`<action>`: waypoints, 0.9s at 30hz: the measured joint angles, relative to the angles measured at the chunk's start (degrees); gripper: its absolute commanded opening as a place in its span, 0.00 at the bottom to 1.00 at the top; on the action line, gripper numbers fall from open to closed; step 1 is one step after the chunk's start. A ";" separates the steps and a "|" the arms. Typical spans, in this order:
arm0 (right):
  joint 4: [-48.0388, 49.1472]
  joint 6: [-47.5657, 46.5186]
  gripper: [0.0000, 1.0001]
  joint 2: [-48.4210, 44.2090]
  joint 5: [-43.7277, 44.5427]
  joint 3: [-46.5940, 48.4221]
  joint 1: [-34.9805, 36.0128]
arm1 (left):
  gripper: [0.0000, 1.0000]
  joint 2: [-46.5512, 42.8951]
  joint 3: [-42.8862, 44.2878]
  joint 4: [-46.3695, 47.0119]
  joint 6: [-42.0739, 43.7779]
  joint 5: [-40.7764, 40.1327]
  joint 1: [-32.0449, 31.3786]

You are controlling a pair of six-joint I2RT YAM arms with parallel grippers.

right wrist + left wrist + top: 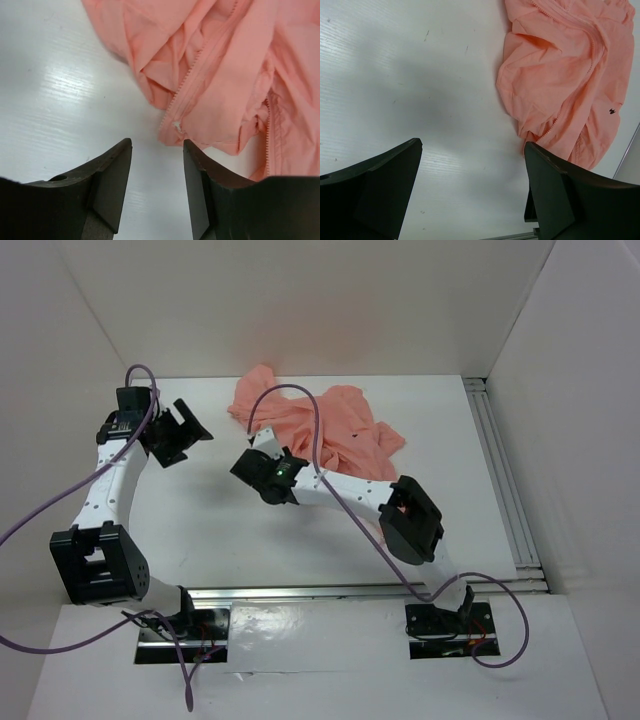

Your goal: Zip up the jacket

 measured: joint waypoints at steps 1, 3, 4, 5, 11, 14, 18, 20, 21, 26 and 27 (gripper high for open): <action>0.00 0.22 0.53 -0.52 0.50 0.00 -0.09 | 0.96 -0.02 -0.04 0.26 0.00 0.24 0.00; -0.04 0.57 0.55 -0.66 0.94 0.00 -0.52 | 0.96 -0.02 -0.15 0.66 -0.02 0.70 0.00; -0.15 0.70 0.57 -0.42 0.90 0.00 -0.90 | 0.95 -0.07 -0.33 0.94 -0.04 0.87 0.00; -0.17 0.87 0.62 0.00 0.87 0.00 -1.25 | 0.95 -0.11 -0.42 0.96 -0.04 1.07 0.00; -0.31 1.09 0.78 4.17 0.46 0.04 -4.35 | 0.95 -0.15 -1.07 1.36 -0.04 1.77 -0.11; -0.26 0.83 0.75 6.58 0.66 0.09 -5.05 | 0.95 -0.22 -1.46 1.64 -0.04 1.99 -0.13; -0.37 0.85 0.61 9.20 0.70 0.09 -4.94 | 0.95 -0.22 -1.81 1.75 -0.04 2.25 -0.13; -0.33 0.92 0.46 9.33 0.85 0.04 -4.94 | 0.95 -0.22 -1.81 1.79 -0.04 2.36 -0.13; -0.26 1.07 0.43 9.20 0.98 0.02 -4.94 | 0.95 -0.22 -1.81 1.79 -0.04 2.45 -0.13; -0.24 1.73 0.36 7.17 0.96 -0.68 -4.94 | 0.95 -0.22 -1.81 1.81 -0.04 2.93 -0.61; -0.33 1.75 0.36 6.40 0.87 -0.90 -4.92 | 0.95 -0.22 -1.81 1.84 -0.04 2.93 -0.85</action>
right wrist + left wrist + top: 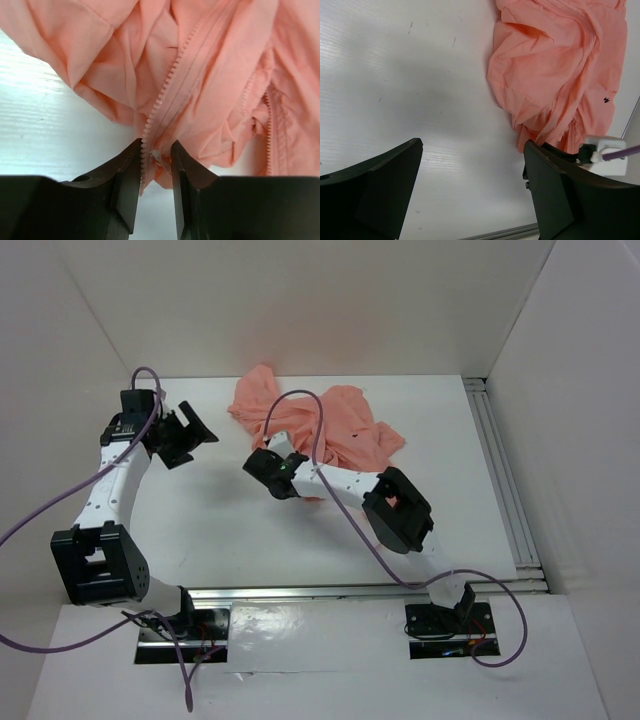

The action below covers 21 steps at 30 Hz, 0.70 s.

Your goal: Zip up the jacket

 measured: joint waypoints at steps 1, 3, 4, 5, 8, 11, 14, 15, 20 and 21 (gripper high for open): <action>-0.02 0.00 0.32 -0.81 -0.09 -0.17 -0.02 | 0.95 0.00 0.00 0.07 0.00 0.00 -0.11; 0.07 -0.11 0.28 -3.04 -0.48 -1.16 -0.02 | 0.92 0.00 -0.15 0.42 -0.13 0.00 -0.52; 0.04 -0.07 0.23 -4.52 -0.57 -2.03 -0.02 | 0.90 0.00 -0.46 0.79 -0.24 0.00 -0.74; 0.24 -0.09 0.15 -5.81 -0.66 -2.89 -0.04 | 0.90 0.00 -1.05 1.44 -0.22 0.20 -0.96; 0.61 -0.15 0.00 -9.57 -1.81 -6.23 -0.42 | 0.89 0.15 -3.54 2.95 -1.18 0.98 -1.95; 0.79 0.07 0.00 -11.34 -4.07 -8.83 -1.22 | 0.89 1.20 -5.40 3.98 -2.08 1.46 -4.13; 1.29 0.07 0.00 -11.78 -6.91 -10.80 -2.93 | 0.89 3.63 -6.47 6.10 -3.50 1.62 -7.82; 1.40 0.07 0.00 -12.00 -8.15 -11.39 -3.63 | 0.89 4.76 -6.78 6.84 -4.31 1.70 -9.31; 1.92 -0.09 0.00 -15.80 -16.22 -13.07 -7.65 | 0.98 11.17 -6.69 10.82 -6.21 1.49 -15.34; 2.19 -0.13 0.00 -17.22 -17.92 -13.07 -8.66 | 0.98 12.92 -6.29 11.39 -6.34 1.25 -16.35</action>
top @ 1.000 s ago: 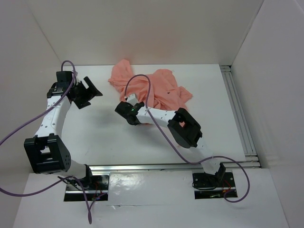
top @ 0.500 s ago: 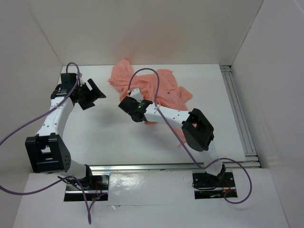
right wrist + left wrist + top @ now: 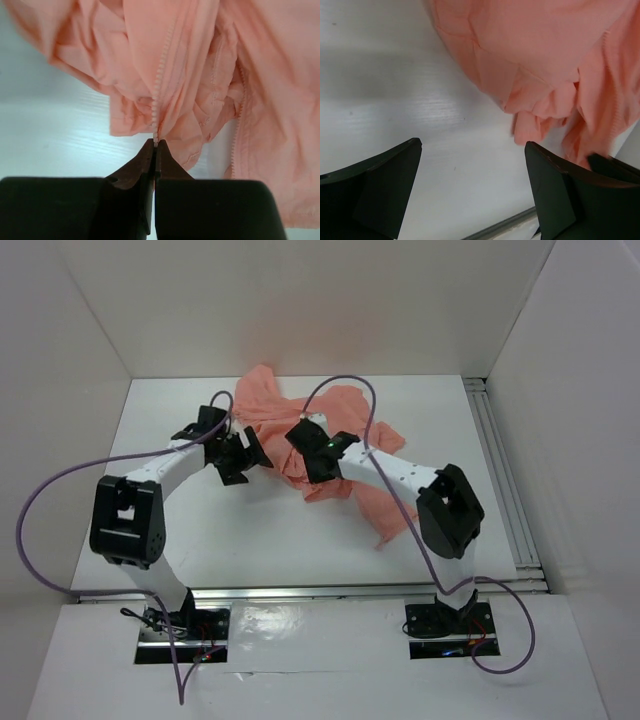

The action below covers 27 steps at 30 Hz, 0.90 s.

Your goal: Zip up the jacket

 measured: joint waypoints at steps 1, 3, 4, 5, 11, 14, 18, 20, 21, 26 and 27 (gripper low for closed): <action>0.44 -0.15 0.00 -1.66 -1.77 0.00 -0.98 | 0.98 1.88 0.59 0.55 -0.15 -0.28 -0.98; 1.33 -0.50 0.00 -5.31 -5.49 0.02 -3.13 | 0.98 5.27 1.99 1.49 -0.90 -1.07 -2.40; 1.40 -0.70 0.00 -7.08 -7.54 0.42 -4.33 | 0.98 7.04 3.06 1.97 -1.18 -1.53 -3.08; 1.49 -0.96 0.00 -8.46 -9.55 1.22 -5.33 | 0.96 8.48 4.07 2.34 -1.36 -2.19 -3.74; 1.86 -1.84 0.00 -10.27 -18.34 7.02 -9.77 | 0.78 16.28 12.35 5.03 -3.10 -3.58 -5.90; 0.94 -1.88 0.00 -10.19 -22.82 11.91 -11.45 | 0.43 19.04 16.06 6.01 -3.67 -3.82 -6.05; 0.76 -1.66 0.00 -9.94 -27.32 22.21 -13.64 | 0.00 20.22 18.91 6.01 -4.31 -4.20 -5.77; 1.20 -1.40 0.00 -10.08 -28.87 26.56 -14.95 | 0.00 20.22 19.98 5.77 -4.22 -3.50 -5.22; 1.66 -1.14 0.00 -10.56 -29.55 27.58 -15.63 | 0.00 20.22 20.37 5.84 -4.13 -3.04 -4.74; 2.89 1.64 0.00 -16.50 -32.15 21.46 -19.10 | 0.00 18.67 20.57 4.74 -3.28 -1.07 -0.26; 2.93 2.38 0.00 -18.16 -32.61 18.45 -19.69 | 0.00 17.97 20.55 4.07 -2.64 -0.90 0.55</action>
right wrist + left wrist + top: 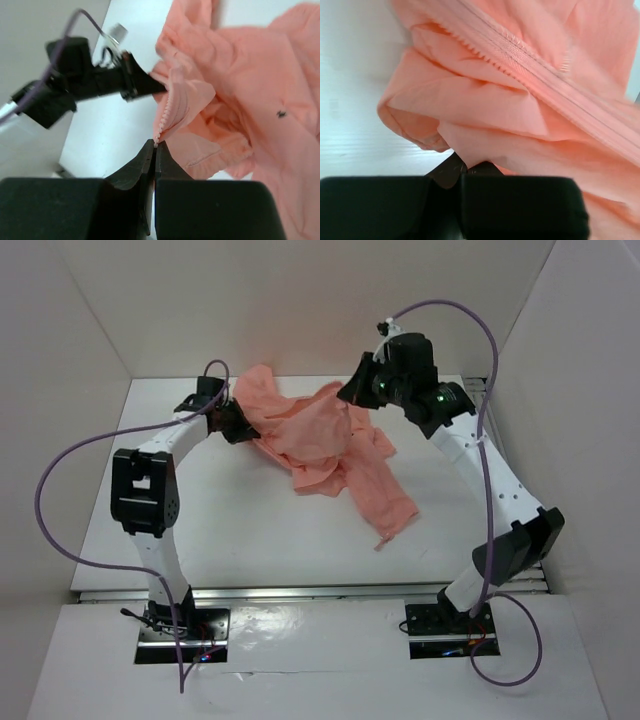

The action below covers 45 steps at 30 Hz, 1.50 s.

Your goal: Zip up the jacket

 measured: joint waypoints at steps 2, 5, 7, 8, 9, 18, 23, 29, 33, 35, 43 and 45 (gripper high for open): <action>0.81 2.45 0.00 -3.30 -1.97 -7.32 -1.05 | 0.00 -1.92 0.00 -1.42 1.11 -0.11 1.79; 1.86 6.82 0.00 -5.88 -7.04 -16.13 -1.31 | 0.00 -4.83 0.02 -3.72 3.28 -1.75 3.32; 2.47 9.16 0.00 -6.08 -9.92 -19.10 -0.17 | 0.00 -5.95 0.11 -5.07 4.61 -3.41 3.54; 2.71 10.05 0.00 -6.08 -11.15 -19.61 0.79 | 0.07 -6.12 0.50 -6.03 5.22 -4.33 3.52; 2.97 11.06 0.00 -6.05 -12.15 -19.65 2.14 | 0.47 -6.12 0.98 -6.93 6.05 -5.11 3.50; 10.43 14.88 0.00 -12.92 -9.38 -27.36 7.23 | 0.86 -8.15 2.32 -11.61 8.96 -8.98 3.39; 12.74 16.33 0.39 -16.37 -6.69 -45.72 4.35 | 0.80 -16.15 0.20 -12.63 9.11 -9.75 2.03; 4.87 12.17 0.47 -11.56 1.07 -49.31 4.20 | 0.75 -23.21 -7.21 -11.45 8.46 -9.53 -7.69; 1.99 8.48 0.60 -12.59 8.09 -46.47 3.96 | 0.78 -23.30 -17.53 -11.08 5.88 -10.19 -14.01; 0.81 6.95 0.61 -12.59 11.04 -45.24 3.85 | 0.82 -23.19 -21.53 -11.72 4.28 -9.81 -15.32; -3.02 3.96 0.70 -11.65 16.28 -47.95 4.22 | 0.85 -21.86 -23.56 -9.33 -4.70 -10.45 -27.54; -3.45 3.69 0.70 -10.58 16.52 -48.70 4.81 | 0.85 -19.52 -22.34 -8.59 -6.23 -10.71 -30.62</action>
